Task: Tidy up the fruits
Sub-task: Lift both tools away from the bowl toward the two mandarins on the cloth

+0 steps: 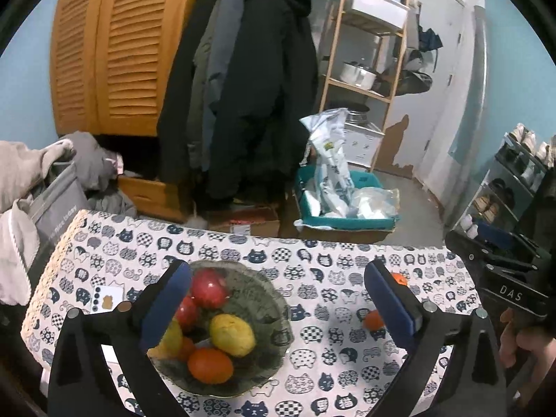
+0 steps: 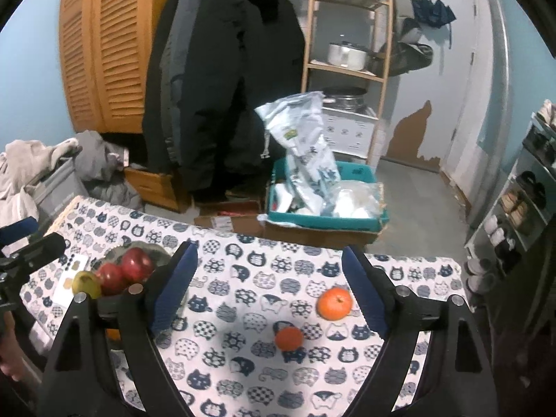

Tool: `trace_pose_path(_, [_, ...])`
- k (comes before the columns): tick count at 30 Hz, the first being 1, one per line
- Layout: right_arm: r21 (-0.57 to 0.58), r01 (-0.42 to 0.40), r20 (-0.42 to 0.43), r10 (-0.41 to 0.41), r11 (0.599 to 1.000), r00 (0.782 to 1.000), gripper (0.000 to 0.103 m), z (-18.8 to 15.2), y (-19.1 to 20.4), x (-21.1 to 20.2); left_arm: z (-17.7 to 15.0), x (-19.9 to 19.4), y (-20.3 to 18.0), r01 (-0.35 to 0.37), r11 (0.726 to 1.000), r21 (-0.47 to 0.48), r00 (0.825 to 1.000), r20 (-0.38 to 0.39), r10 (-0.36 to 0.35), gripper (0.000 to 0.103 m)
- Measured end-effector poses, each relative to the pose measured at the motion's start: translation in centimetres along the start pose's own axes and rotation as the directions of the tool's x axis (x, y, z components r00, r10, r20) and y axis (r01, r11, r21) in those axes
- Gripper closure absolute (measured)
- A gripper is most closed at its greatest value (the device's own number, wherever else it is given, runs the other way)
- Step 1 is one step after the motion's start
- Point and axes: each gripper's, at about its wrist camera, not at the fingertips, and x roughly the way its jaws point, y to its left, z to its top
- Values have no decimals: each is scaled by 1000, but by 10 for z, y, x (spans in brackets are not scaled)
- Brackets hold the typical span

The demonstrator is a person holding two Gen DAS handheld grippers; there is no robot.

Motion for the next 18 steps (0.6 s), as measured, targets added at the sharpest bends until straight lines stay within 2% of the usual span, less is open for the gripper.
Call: trace_pose_path(18, [61, 111, 20, -113, 992, 993, 17, -23, -72, -36, 1, 8, -68, 75, 993, 93, 997, -34, -72, 2])
